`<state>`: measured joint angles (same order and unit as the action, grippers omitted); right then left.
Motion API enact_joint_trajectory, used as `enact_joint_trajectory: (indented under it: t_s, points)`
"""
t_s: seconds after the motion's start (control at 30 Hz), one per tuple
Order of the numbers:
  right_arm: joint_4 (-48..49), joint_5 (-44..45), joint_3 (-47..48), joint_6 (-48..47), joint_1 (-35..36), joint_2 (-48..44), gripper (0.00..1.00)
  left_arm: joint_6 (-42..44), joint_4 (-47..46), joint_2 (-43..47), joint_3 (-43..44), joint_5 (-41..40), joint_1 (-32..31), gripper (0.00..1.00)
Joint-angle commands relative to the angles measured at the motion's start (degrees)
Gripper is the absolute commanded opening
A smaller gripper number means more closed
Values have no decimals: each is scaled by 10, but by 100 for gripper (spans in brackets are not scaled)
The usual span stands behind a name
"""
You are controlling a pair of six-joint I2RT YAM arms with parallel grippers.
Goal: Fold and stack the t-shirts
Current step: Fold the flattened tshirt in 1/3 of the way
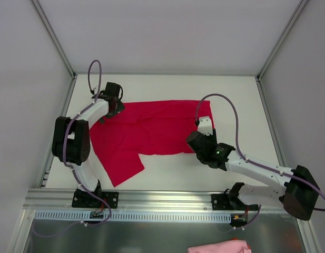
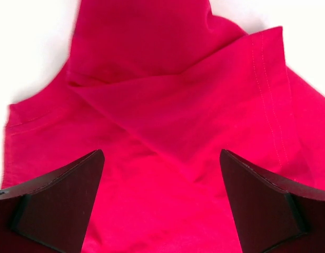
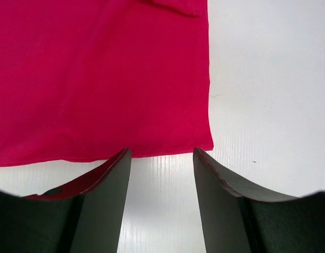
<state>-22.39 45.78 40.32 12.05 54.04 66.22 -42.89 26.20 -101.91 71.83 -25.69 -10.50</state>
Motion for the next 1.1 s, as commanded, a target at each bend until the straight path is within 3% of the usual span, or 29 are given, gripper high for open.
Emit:
enact_joint_trajectory:
  t_s: [0.0,0.2,0.27,0.3,0.4,0.53,1.07]
  points:
    - [6,8,-11,15,7,-59,55,-13,-4,-35,41,31,8,93]
    - [4,12,-12,12,7,-50,56,-10,27,-85,95,28,15,84]
    - [2,12,-6,11,7,-34,56,-3,31,-94,106,32,19,71]
    - [0,11,-2,11,7,-29,56,-3,31,-94,113,31,21,53]
    - [1,13,0,10,7,-20,56,5,32,-97,128,25,22,18]
    - [2,14,3,7,7,-16,56,7,43,-108,138,21,22,1]
    - [-13,17,-6,19,15,-58,56,11,99,-180,185,61,61,0]
